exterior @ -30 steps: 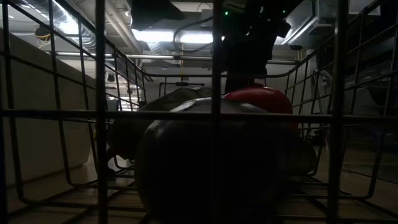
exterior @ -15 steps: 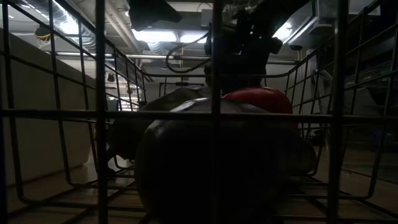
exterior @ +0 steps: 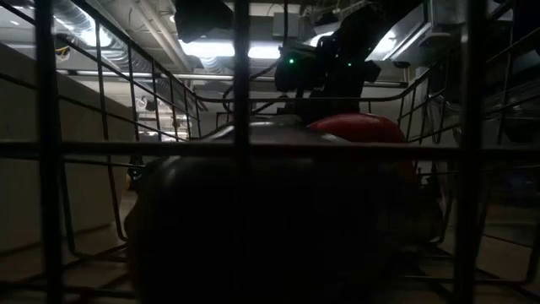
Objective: Sort produce into baskets
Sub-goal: Put the cucumber into the wire basket
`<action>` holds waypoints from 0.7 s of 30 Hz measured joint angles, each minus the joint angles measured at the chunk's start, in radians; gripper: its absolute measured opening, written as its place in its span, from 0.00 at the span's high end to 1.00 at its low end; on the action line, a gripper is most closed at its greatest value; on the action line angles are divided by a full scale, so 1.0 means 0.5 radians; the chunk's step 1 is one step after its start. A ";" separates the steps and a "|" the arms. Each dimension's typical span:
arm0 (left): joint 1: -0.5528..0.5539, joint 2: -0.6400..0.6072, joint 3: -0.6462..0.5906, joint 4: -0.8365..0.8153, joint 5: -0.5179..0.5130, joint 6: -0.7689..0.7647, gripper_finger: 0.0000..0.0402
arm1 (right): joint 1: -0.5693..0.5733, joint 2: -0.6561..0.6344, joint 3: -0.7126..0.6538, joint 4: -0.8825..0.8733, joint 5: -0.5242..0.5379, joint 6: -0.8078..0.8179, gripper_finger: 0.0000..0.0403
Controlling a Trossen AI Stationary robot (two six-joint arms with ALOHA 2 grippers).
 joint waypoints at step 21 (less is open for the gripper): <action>0.000 0.000 0.000 -0.021 -0.015 0.001 0.35 | -0.002 -0.157 0.001 -0.111 -0.021 -0.105 0.50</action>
